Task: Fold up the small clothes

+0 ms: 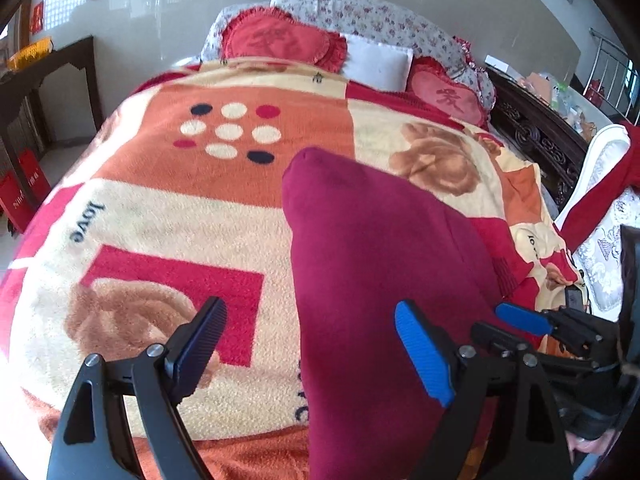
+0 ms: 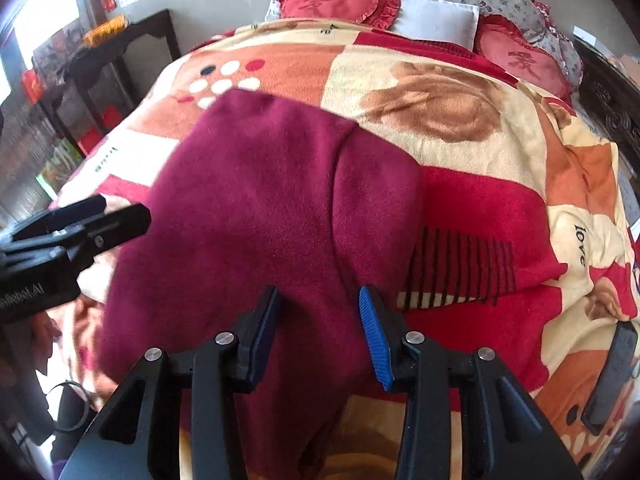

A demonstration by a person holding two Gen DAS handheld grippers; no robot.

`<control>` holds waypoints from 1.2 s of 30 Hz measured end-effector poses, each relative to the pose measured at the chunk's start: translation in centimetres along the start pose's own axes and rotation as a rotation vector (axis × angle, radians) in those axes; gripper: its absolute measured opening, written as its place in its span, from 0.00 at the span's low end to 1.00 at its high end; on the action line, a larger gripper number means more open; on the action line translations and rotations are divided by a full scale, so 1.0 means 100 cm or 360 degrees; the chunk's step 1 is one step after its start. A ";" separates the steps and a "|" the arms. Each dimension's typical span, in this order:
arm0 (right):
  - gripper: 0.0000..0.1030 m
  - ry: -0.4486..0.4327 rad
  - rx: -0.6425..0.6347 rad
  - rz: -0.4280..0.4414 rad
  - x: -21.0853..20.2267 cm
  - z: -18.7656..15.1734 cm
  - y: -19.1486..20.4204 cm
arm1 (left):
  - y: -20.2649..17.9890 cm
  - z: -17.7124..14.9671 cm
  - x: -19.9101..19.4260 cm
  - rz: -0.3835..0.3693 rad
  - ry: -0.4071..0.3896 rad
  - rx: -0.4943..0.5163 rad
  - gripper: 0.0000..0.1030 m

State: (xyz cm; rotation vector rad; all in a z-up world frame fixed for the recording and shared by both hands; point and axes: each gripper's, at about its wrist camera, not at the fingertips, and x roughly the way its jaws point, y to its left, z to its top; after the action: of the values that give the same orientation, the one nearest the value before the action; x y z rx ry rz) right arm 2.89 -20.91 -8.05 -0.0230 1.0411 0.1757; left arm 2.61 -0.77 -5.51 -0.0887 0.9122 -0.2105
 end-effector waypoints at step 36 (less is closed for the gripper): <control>0.40 -0.0413 0.0201 -0.0051 -0.107 -0.027 0.003 | -0.032 -0.020 -0.112 0.0023 -0.0276 0.0230 0.97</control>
State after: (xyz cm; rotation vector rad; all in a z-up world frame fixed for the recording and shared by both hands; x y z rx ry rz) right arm -4.69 -22.34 -0.20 0.0951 0.7907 0.0807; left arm -6.04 -1.42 2.46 0.0336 0.7228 -0.2505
